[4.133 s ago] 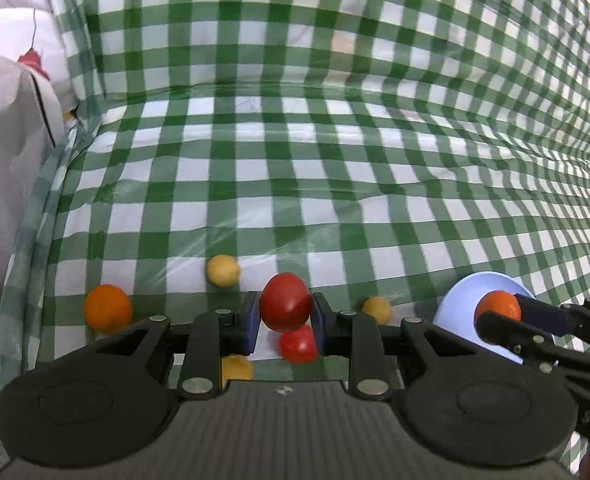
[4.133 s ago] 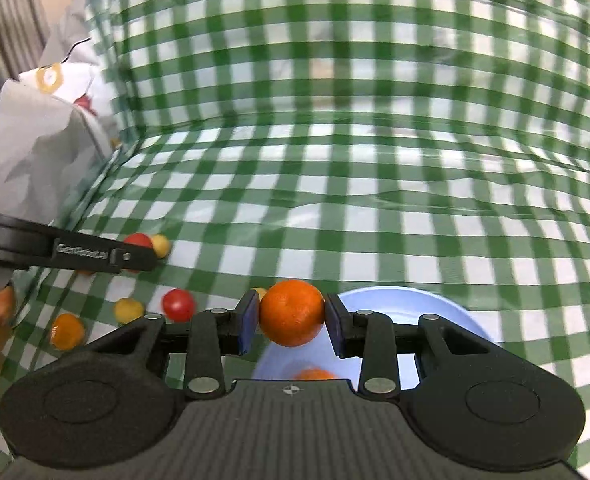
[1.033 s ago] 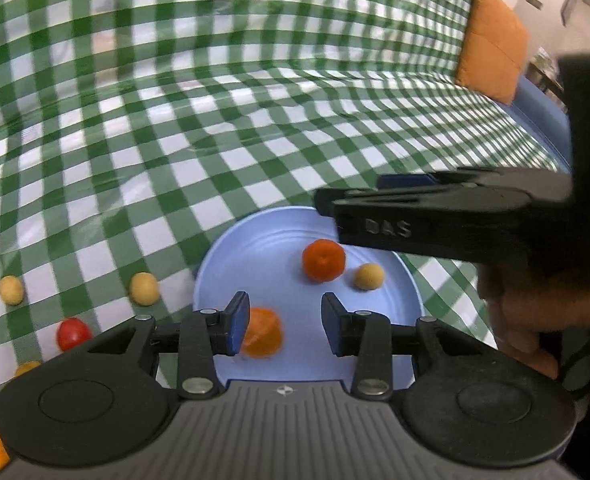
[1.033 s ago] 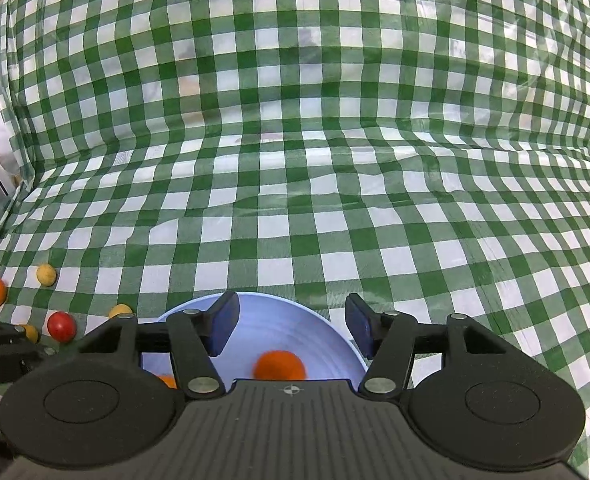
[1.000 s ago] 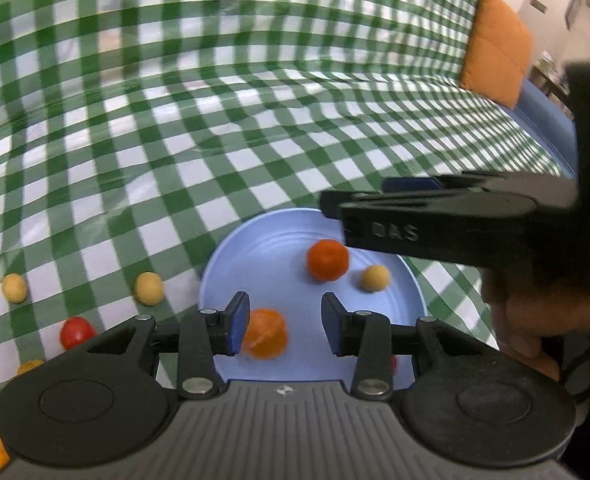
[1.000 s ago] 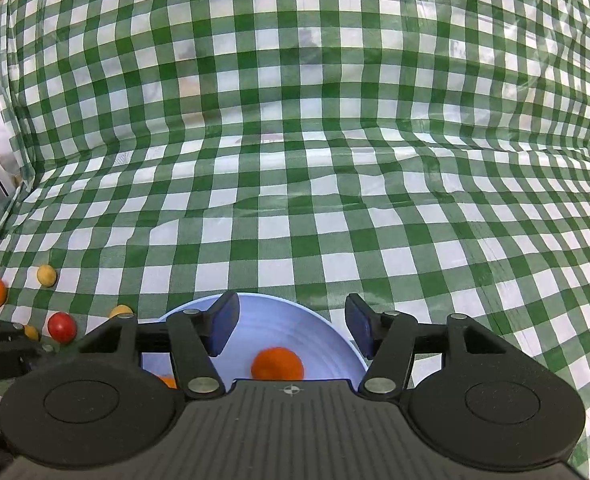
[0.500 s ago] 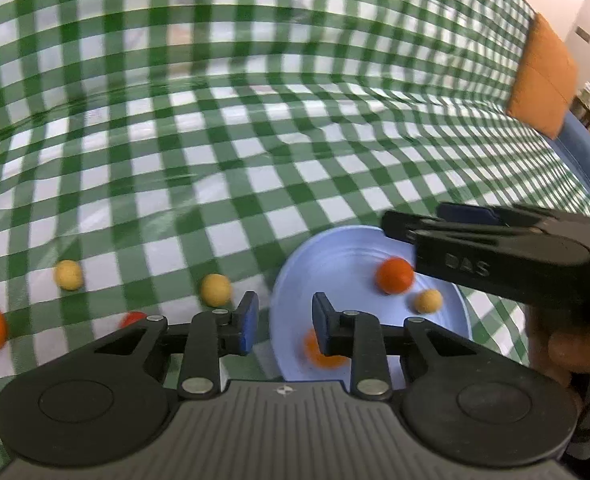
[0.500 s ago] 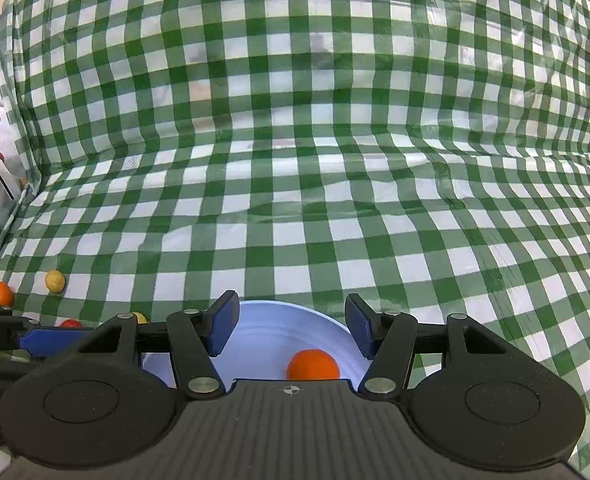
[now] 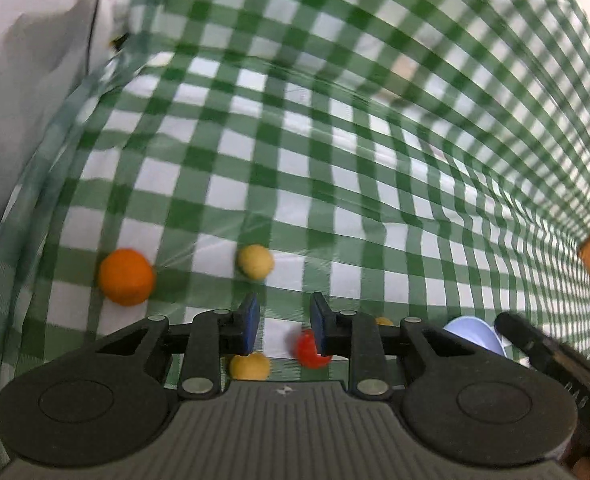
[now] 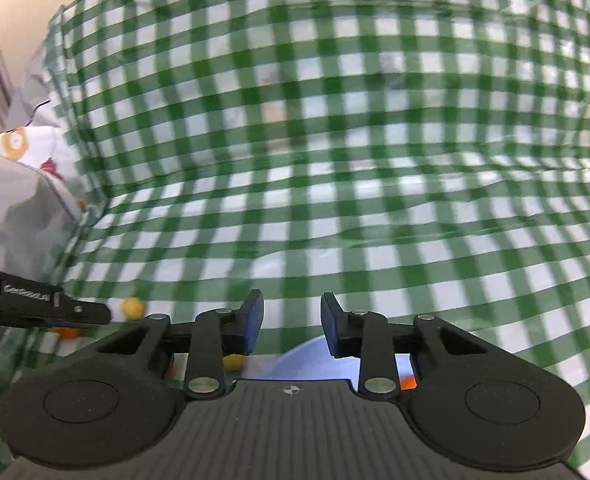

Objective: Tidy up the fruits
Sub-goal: 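Grasp a small yellow fruit with the right tool while the left tool grasps a red tomato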

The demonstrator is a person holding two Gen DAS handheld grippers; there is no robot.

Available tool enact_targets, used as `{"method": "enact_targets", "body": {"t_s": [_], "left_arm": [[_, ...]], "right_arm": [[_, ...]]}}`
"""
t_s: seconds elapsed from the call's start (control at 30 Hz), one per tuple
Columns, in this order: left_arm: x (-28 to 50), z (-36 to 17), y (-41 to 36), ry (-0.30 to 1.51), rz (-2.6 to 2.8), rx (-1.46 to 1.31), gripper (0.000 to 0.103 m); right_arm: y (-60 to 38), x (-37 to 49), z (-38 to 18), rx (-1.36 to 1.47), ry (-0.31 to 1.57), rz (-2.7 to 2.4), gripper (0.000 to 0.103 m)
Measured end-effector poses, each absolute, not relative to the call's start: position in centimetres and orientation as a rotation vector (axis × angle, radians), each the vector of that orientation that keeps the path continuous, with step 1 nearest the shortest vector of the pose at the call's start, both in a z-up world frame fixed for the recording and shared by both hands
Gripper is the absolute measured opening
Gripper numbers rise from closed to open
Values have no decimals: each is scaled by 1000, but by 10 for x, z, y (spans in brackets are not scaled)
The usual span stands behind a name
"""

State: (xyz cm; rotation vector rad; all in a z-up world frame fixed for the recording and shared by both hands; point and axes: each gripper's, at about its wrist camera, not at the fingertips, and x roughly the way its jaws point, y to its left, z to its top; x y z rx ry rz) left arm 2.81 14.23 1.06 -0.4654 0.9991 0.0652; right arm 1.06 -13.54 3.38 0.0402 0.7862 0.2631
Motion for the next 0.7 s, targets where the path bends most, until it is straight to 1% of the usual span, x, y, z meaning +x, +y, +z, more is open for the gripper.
{"method": "enact_targets", "body": {"t_s": [0.17,0.33,0.43,0.53,0.7], "left_arm": [[23,10,154,999,80,-522,29],[26,-2,141,1044,33,-493,30],[28,-6,137,1054,18,-487,30],[30,-10,131,1065,-8,-479,30],[36,-18,125,1087,-11,-486,32]], "right_arm": [[-112,18,18,46,850,319,34],[-86,25,-8,9,901,343,34],[-71,28,-20,-61,914,340,35],[-61,33,-31,-121,931,333,39],[-50,41,-53,-205,972,331,39]]}}
